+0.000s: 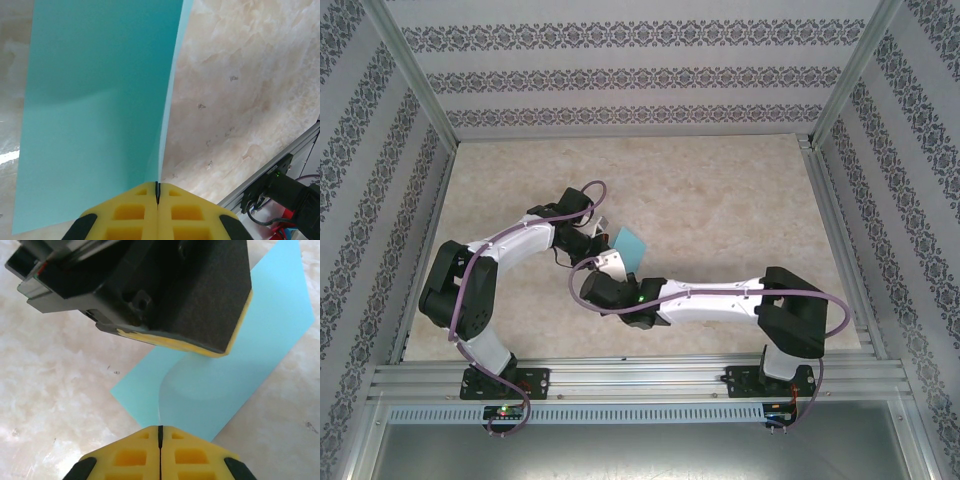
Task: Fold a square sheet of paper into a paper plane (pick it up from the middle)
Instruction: Fold the triangle a second time at the center of the table.
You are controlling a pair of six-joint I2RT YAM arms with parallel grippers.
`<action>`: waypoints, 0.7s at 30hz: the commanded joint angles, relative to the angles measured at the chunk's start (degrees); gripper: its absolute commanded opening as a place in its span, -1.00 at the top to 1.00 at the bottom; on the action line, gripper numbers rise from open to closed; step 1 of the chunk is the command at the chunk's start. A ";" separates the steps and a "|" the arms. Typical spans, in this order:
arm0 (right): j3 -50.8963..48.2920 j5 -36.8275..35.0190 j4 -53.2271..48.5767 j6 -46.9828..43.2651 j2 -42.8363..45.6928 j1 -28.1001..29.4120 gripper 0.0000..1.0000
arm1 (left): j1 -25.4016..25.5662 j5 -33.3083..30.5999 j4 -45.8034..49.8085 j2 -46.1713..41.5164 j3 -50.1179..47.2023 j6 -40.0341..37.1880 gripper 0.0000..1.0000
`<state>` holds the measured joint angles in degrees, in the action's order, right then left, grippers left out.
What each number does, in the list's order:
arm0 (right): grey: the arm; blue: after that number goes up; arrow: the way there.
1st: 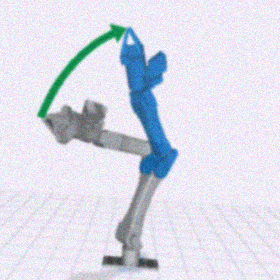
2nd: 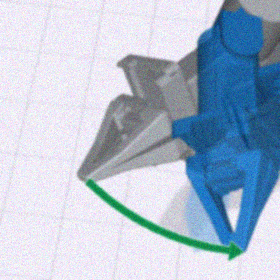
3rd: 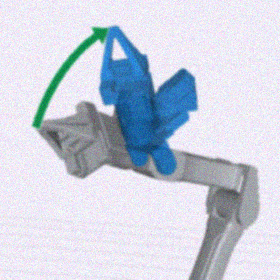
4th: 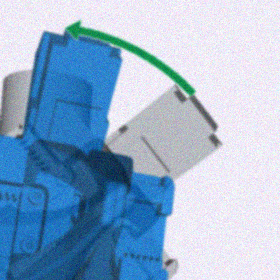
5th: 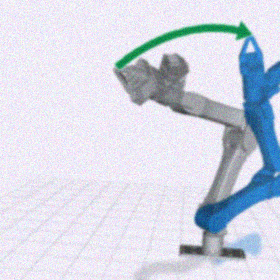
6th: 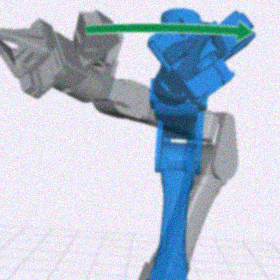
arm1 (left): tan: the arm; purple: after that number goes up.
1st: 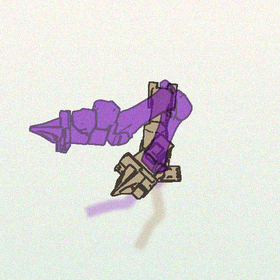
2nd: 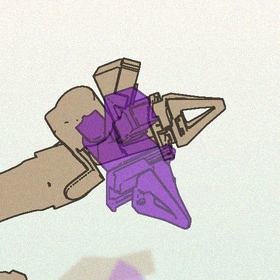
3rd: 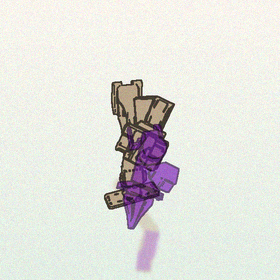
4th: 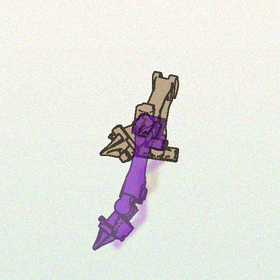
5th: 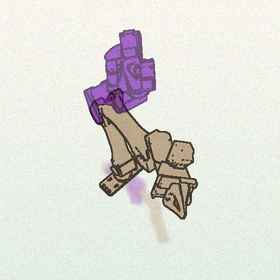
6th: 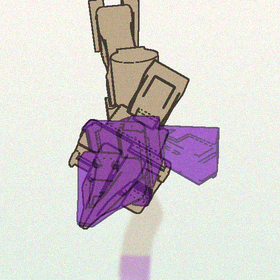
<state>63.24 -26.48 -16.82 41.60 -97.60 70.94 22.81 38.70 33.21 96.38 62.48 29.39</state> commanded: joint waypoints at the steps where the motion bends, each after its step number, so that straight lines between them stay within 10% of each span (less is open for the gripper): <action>1: -1.82 3.02 3.10 -1.00 1.73 -0.91 0.91 | 0.42 -0.91 2.03 -2.05 0.86 0.50 0.64; 9: -10.95 17.37 18.58 -0.11 5.21 -6.33 0.90 | 0.10 -16.47 6.35 -9.39 -0.51 2.97 0.02; 21: -18.94 34.83 29.52 1.56 7.60 -15.68 0.86 | 0.22 -8.95 -0.97 -17.52 -12.69 5.84 0.32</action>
<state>44.91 3.22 9.21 42.57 -91.79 55.92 22.76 26.59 34.76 80.16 50.96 34.74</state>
